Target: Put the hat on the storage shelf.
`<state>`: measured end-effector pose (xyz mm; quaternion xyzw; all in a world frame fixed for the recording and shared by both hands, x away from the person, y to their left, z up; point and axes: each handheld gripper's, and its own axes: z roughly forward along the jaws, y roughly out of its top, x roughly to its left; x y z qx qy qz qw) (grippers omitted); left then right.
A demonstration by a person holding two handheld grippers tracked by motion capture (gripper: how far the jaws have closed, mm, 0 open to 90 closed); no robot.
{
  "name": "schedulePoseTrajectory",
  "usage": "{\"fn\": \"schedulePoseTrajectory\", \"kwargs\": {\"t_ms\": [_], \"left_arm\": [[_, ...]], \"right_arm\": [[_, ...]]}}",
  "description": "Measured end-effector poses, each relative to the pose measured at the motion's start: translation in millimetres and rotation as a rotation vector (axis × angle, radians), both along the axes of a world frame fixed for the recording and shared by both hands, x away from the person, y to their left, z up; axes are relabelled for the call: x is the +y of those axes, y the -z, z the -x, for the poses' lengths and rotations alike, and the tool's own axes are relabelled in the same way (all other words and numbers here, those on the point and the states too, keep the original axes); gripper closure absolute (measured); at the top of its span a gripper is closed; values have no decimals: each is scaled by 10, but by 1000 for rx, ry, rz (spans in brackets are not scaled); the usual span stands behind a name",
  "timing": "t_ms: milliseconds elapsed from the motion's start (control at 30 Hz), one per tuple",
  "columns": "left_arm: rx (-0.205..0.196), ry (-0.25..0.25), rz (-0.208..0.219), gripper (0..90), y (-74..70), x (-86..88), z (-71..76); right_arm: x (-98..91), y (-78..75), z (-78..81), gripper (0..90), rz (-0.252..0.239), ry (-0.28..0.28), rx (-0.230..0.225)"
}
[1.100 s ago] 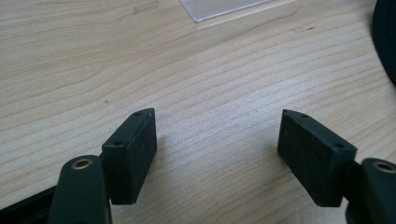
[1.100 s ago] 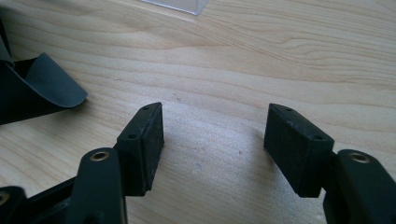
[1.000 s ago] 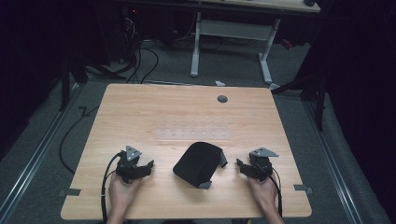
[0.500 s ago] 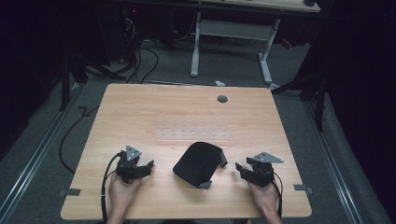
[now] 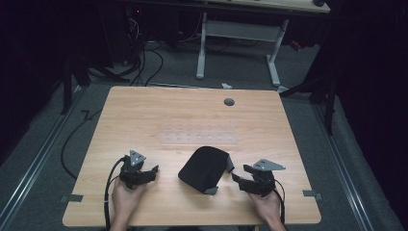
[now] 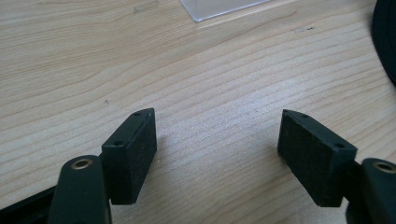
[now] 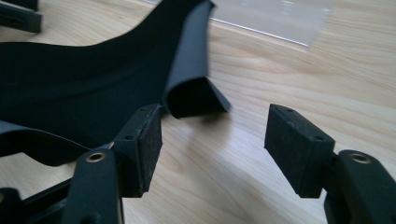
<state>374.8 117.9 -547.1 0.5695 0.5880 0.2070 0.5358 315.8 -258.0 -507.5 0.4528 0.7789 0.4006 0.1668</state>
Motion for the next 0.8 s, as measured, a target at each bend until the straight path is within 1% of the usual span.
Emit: {"fn": "schedulePoseTrajectory", "kwargs": {"t_ms": [100,133,267,367,433,533,633,667,700,800], "left_arm": [[0,0,0,287,0,0,0],[1,1,-1,287,0,1,0],[0,0,0,286,0,0,0],[0,0,0,286,0,0,0],[0,0,0,287,0,0,0],[0,1,0,286,0,0,0],[0,1,0,286,0,0,0],[1,1,0,285,0,1,0],[0,1,0,285,0,0,0],[0,1,0,284,0,0,0]], "right_arm": [[62,-23,-45,360,-16,-26,-5],[86,-34,-78,360,-46,-28,-4],[129,-43,-139,361,-58,-30,6],[186,-64,-193,362,-43,-40,4],[212,-68,-232,360,-48,-43,13],[255,-77,-284,362,-40,-48,12],[301,-76,-331,370,-46,-49,24],[315,-71,-348,370,-48,-45,40],[328,-62,-369,373,-43,-47,46],[358,-52,-401,376,-45,-51,52]]}}
